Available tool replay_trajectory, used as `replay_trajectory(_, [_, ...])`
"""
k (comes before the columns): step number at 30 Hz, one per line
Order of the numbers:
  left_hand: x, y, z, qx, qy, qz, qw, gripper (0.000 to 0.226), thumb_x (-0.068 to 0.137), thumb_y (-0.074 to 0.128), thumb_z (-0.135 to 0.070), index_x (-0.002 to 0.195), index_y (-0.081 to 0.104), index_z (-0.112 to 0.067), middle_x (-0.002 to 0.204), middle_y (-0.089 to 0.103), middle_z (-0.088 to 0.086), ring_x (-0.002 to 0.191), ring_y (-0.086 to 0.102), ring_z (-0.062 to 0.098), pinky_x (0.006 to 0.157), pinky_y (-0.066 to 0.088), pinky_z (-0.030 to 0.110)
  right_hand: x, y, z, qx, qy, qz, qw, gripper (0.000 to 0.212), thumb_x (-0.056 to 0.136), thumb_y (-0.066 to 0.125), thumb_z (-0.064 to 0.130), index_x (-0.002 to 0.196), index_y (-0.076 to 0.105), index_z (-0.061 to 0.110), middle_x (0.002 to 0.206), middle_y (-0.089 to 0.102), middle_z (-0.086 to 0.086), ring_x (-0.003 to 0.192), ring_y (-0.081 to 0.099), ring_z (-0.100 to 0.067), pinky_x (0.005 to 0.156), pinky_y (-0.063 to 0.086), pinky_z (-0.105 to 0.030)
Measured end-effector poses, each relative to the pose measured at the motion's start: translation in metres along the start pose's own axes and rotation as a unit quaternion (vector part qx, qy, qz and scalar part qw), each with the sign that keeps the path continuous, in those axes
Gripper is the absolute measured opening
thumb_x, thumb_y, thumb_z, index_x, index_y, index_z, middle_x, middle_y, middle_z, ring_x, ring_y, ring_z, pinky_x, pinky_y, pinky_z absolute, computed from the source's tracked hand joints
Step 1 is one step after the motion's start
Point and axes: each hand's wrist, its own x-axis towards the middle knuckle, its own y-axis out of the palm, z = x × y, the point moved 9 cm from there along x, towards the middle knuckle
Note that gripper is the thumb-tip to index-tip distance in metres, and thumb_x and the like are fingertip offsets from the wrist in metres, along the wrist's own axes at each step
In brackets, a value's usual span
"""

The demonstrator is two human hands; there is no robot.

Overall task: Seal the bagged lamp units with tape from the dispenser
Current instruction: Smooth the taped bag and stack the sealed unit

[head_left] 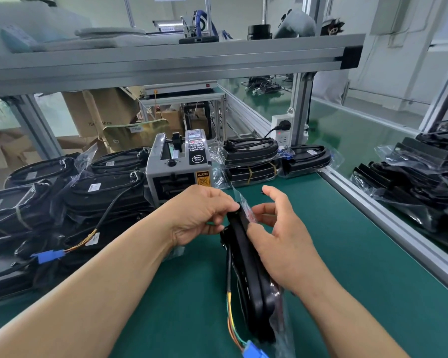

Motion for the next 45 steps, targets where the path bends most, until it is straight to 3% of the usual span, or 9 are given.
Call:
replay_trajectory(3, [0.0,-0.001,0.0,0.009,-0.003,-0.016,1.0,0.017,0.091,0.067,-0.007,0.074,0.063,-0.011,0.053,0.045,-0.001,0.046,0.041,0.006,0.051,0.048,0.019,0.0,0.0,0.0,0.007,-0.01,-0.003,1.0,0.053,0.098,0.057,0.03,0.145,0.034,0.036,0.115,0.058,0.015,0.104,0.057,0.001,0.08,0.043,-0.013])
replay_trajectory(9, [0.0,0.0,-0.002,0.022,-0.001,-0.039,0.999,0.012,0.091,0.067,-0.008,0.08,0.062,-0.009,0.063,0.045,0.004,0.047,0.04,0.007,0.048,0.046,0.019,0.0,-0.001,0.0,-0.004,-0.008,-0.003,1.0,0.052,0.1,0.049,0.019,0.147,0.033,0.036,0.115,0.057,0.012,0.09,0.058,0.002,0.067,0.044,-0.009])
replay_trajectory(16, [0.0,0.001,-0.004,0.041,0.008,-0.058,0.997,0.007,0.09,0.069,-0.009,0.084,0.064,-0.008,0.061,0.046,0.003,0.046,0.041,0.007,0.048,0.046,0.019,-0.002,-0.003,0.003,-0.013,-0.016,-0.004,1.0,0.053,0.1,0.048,0.021,0.149,0.031,0.032,0.117,0.054,0.011,0.107,0.055,-0.006,0.094,0.049,-0.031])
replay_trajectory(21, [0.001,-0.002,-0.005,0.069,0.035,-0.091,0.993,0.013,0.087,0.073,-0.012,0.077,0.065,-0.009,0.052,0.047,-0.001,0.045,0.042,0.008,0.052,0.046,0.021,-0.002,-0.004,0.005,-0.011,-0.018,-0.001,1.0,0.053,0.101,0.048,0.022,0.15,0.031,0.031,0.118,0.053,0.01,0.109,0.056,-0.011,0.1,0.048,-0.039])
replay_trajectory(30, [0.001,-0.002,-0.01,0.114,0.094,-0.12,0.982,0.019,0.085,0.075,-0.014,0.069,0.065,-0.012,0.05,0.055,-0.013,0.045,0.046,0.0,0.05,0.041,0.019,-0.002,-0.004,0.006,-0.011,-0.024,0.002,1.0,0.055,0.1,0.048,0.02,0.151,0.029,0.03,0.118,0.053,0.01,0.109,0.055,-0.009,0.101,0.046,-0.035])
replay_trajectory(33, [0.003,-0.004,-0.009,0.106,0.078,-0.126,0.983,0.016,0.083,0.077,-0.015,0.073,0.065,-0.015,0.067,0.063,-0.005,0.061,0.054,0.007,0.054,0.044,0.021,-0.002,-0.004,0.007,-0.011,-0.03,0.004,0.999,0.056,0.099,0.049,0.018,0.151,0.03,0.03,0.115,0.054,0.01,0.109,0.054,-0.007,0.1,0.046,-0.034])
replay_trajectory(36, [0.006,-0.007,0.001,0.039,0.025,-0.126,0.991,0.019,0.081,0.078,-0.013,0.093,0.064,-0.016,0.089,0.062,0.003,0.077,0.056,0.014,0.059,0.048,0.026,-0.003,-0.004,0.008,-0.004,-0.036,0.006,0.999,0.056,0.099,0.048,0.016,0.15,0.03,0.032,0.115,0.055,0.009,0.105,0.057,-0.011,0.098,0.047,-0.035])
replay_trajectory(41, [0.012,-0.006,0.028,-0.083,-0.073,-0.131,0.985,0.003,0.088,0.068,-0.017,0.086,0.065,-0.018,0.072,0.055,-0.004,0.052,0.043,0.005,0.047,0.035,0.018,-0.003,0.001,0.011,-0.007,-0.056,0.035,0.998,0.062,0.097,0.044,0.01,0.148,0.03,0.042,0.113,0.054,0.009,0.096,0.055,-0.011,0.089,0.047,-0.028])
replay_trajectory(45, [0.003,-0.035,0.005,-0.043,0.037,-0.238,0.97,0.015,0.087,0.069,-0.026,0.076,0.069,-0.015,0.063,0.051,-0.003,0.053,0.04,0.01,0.049,0.035,0.022,-0.004,0.003,0.014,-0.013,-0.081,0.06,0.995,0.068,0.098,0.042,0.011,0.145,0.024,0.056,0.114,0.05,0.016,0.105,0.051,-0.001,0.083,0.046,-0.019])
